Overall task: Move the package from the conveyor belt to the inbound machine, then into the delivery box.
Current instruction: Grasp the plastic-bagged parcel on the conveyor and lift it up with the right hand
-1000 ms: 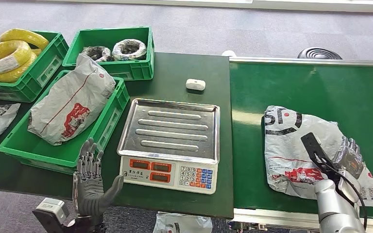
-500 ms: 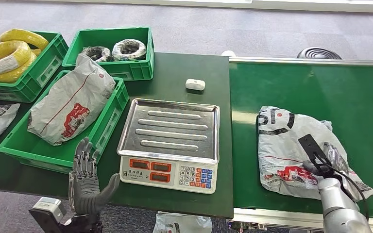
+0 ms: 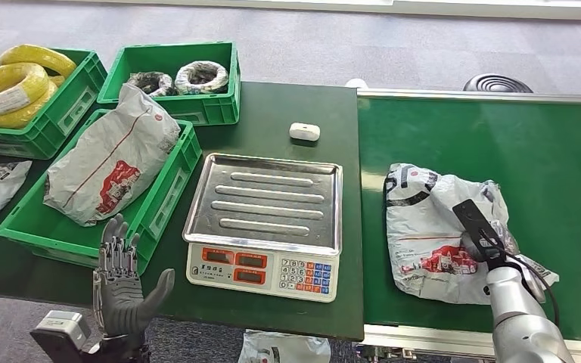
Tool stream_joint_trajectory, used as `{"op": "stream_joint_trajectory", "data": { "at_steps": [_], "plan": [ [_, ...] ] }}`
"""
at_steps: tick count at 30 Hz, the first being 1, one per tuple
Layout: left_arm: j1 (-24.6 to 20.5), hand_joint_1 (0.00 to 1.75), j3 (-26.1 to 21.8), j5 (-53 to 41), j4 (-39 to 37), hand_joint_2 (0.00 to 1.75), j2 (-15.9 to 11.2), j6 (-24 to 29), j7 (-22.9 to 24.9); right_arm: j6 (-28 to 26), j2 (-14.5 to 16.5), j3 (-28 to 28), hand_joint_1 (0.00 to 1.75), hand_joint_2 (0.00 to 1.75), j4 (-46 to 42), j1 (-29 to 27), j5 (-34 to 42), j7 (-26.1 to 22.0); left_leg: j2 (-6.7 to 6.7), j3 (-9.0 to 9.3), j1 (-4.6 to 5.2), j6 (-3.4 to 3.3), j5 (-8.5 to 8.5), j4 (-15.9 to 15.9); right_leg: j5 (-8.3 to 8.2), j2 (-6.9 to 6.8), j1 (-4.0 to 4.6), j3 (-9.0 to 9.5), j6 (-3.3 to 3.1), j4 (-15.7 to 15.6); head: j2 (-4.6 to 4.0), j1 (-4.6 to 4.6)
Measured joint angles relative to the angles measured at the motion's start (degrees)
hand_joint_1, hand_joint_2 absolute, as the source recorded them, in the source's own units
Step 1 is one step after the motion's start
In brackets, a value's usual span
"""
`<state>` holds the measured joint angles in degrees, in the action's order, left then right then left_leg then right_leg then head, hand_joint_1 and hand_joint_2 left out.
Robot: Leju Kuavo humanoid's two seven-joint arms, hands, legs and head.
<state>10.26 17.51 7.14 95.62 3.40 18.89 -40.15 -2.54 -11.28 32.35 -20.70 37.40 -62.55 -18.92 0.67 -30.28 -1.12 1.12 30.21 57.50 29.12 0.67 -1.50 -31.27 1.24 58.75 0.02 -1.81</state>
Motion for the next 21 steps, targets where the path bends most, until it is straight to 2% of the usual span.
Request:
{"op": "stream_joint_trajectory", "data": {
  "at_steps": [2, 4, 7, 9, 12, 17, 21],
  "plan": [
    [0.66, 0.0, -0.09, -0.02, 0.59, 1.75, -0.01, 0.6, 0.0, -3.14, 0.34, 0.0, 1.75, 1.75, -0.04, 0.1, 0.75, -0.01, 0.0, -0.01, 0.0, 0.0, 0.0, 0.0, 0.0, 0.0, 0.0, 0.0, 0.0, 0.0, 0.0, -0.01],
    [1.52, 0.0, -0.1, -0.05, 1.35, 1.75, -0.01, 1.69, 0.0, -11.92, 0.87, 0.06, 1.75, 1.75, -0.55, 0.12, 2.37, -0.81, 0.01, -0.04, 0.0, 0.0, 0.0, 0.0, 0.0, -0.01, 0.0, -0.02, 0.0, 0.01, 0.0, -0.02],
    [2.72, 0.0, 0.09, -0.01, 2.32, 1.75, -0.01, 3.45, 0.0, -29.5, 2.41, 0.47, 1.75, 1.75, -4.01, 0.14, 7.76, -7.62, 0.0, -0.06, 0.0, 0.0, 0.0, 0.0, 0.0, 0.0, 0.0, -0.04, 0.0, 0.01, 0.0, 0.0],
    [2.92, 0.0, 0.4, 0.12, 2.55, 1.75, -0.02, 4.06, 0.0, -35.31, 4.61, 0.56, 1.75, 1.75, -9.93, -0.58, 10.91, -13.47, -0.02, -0.04, -0.01, 0.0, 0.0, -0.01, 0.0, 0.02, 0.01, -0.05, 0.0, 0.01, 0.0, 0.01],
    [2.85, 0.0, 0.91, 0.25, 2.56, 1.75, -0.01, 4.48, 0.0, -37.08, 8.55, -0.18, 1.75, 1.75, -20.31, -2.39, 12.04, -17.09, -0.03, 0.0, -0.02, 0.0, 0.0, -0.01, 0.0, 0.02, 0.03, -0.06, 0.0, 0.01, 0.0, -0.01],
    [2.76, 0.0, 1.52, -0.03, 2.5, 1.75, 0.05, 4.66, 0.0, -37.13, 14.28, -3.3, 1.75, 1.75, -34.4, -5.92, 10.44, -18.04, 0.0, -0.04, -0.02, -0.01, -0.05, -0.03, 0.01, -0.04, 0.03, -0.02, 0.0, 0.04, 0.0, -0.01],
    [2.5, 0.0, 1.88, -0.62, 2.22, 1.75, 0.36, 4.77, 0.0, -37.12, 18.13, -9.9, 1.75, 1.75, -42.54, -8.09, 6.04, -16.51, -0.07, 0.0, -0.02, -0.01, -0.04, -0.03, 0.0, 0.04, 0.03, -0.07, -0.01, 0.03, 0.0, -0.01]
  ]
}}
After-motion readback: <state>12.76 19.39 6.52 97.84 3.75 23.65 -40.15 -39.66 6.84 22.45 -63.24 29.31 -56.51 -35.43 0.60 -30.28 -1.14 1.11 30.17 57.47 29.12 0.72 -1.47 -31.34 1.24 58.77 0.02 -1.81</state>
